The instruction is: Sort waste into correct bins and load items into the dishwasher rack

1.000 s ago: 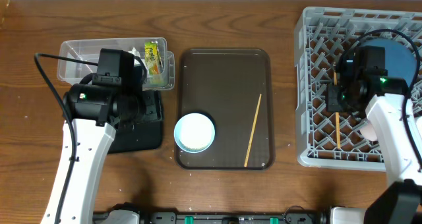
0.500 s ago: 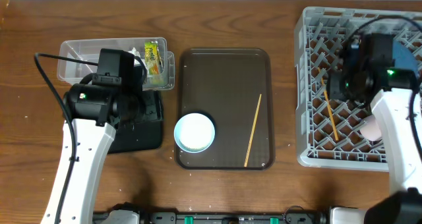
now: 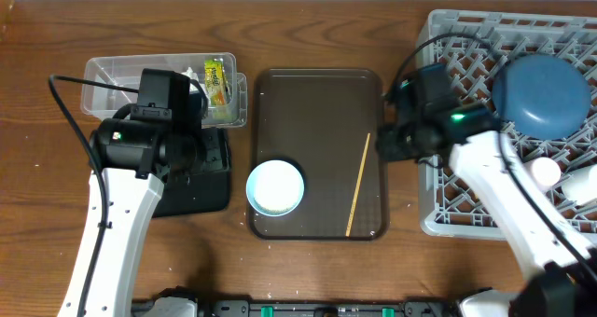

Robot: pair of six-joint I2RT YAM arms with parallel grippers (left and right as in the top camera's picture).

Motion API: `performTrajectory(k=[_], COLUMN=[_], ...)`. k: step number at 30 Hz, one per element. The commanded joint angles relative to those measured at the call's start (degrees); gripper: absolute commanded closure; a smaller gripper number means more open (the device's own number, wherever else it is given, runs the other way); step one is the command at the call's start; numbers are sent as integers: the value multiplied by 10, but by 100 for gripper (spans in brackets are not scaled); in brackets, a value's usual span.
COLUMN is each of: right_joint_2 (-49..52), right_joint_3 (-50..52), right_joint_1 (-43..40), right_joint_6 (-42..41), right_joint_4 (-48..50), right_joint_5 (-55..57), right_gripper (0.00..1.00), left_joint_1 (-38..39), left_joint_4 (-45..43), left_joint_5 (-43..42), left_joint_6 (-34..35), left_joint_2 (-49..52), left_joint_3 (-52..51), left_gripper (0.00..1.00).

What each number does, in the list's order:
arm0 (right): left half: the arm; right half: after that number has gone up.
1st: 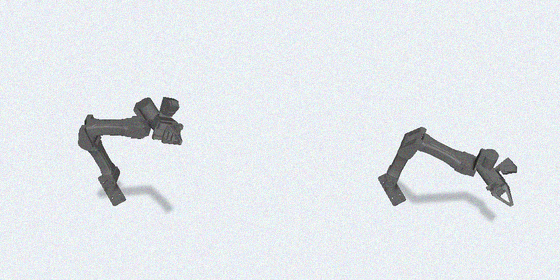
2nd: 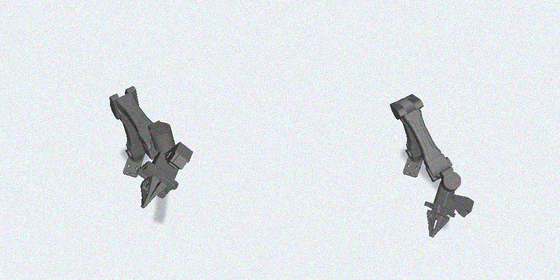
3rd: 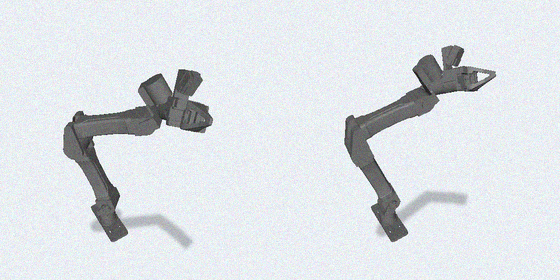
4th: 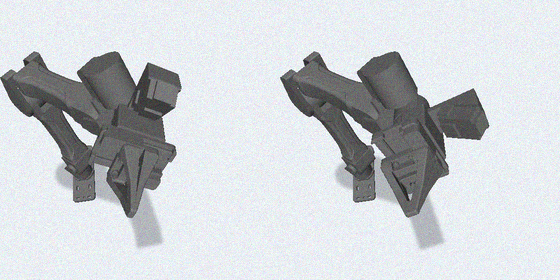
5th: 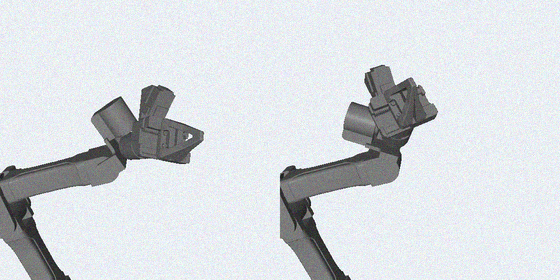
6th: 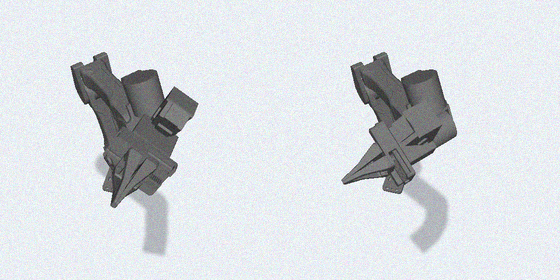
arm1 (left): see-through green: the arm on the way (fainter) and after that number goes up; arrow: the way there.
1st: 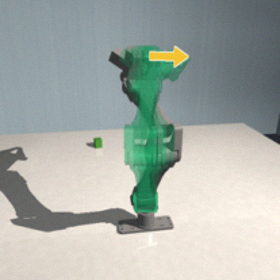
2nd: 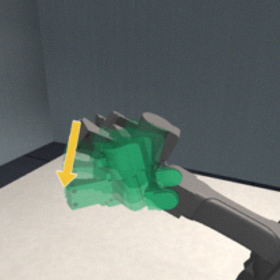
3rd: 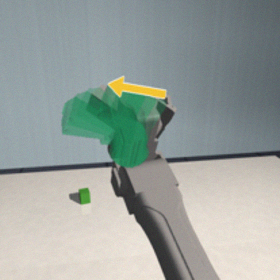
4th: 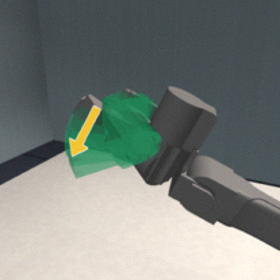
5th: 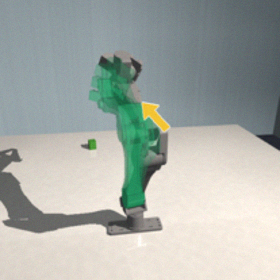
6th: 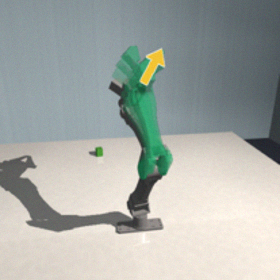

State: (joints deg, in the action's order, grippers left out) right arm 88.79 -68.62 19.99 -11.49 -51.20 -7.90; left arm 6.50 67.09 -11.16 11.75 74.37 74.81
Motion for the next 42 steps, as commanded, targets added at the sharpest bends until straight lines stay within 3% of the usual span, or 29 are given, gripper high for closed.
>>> performTrajectory(k=[1,12,17,21,24,29,33,42], right_joint_2=[39,163,203,210,197,139,68,-40], right_joint_3=[25,33,33,32,22,-27,-76,-117], right_joint_1=[30,105,120,119,114,81,40,-120], right_joint_6=[-74,-172,-216,-230,-229,-182,-94,52], right_joint_4=[2,14,15,19,20,-15,-57,-125], right_joint_5=[25,26,26,26,25,26,31,85], right_gripper=[55,62,73,91,98,99,99,99], left_joint_1=[-2,-2,-2,-2,-2,-2,-2,0], left_joint_4=[2,2,2,2,2,2,2,-3], left_joint_5=[7,7,7,7,7,7,7,-1], left_joint_6=[-3,-3,-3,-3,-3,-3,-3,15], left_joint_2=[1,1,1,1,1,1,1,3], left_joint_3=[4,4,4,4,4,4,4,4], left_gripper=[36,36,36,36,36,36,36,36])
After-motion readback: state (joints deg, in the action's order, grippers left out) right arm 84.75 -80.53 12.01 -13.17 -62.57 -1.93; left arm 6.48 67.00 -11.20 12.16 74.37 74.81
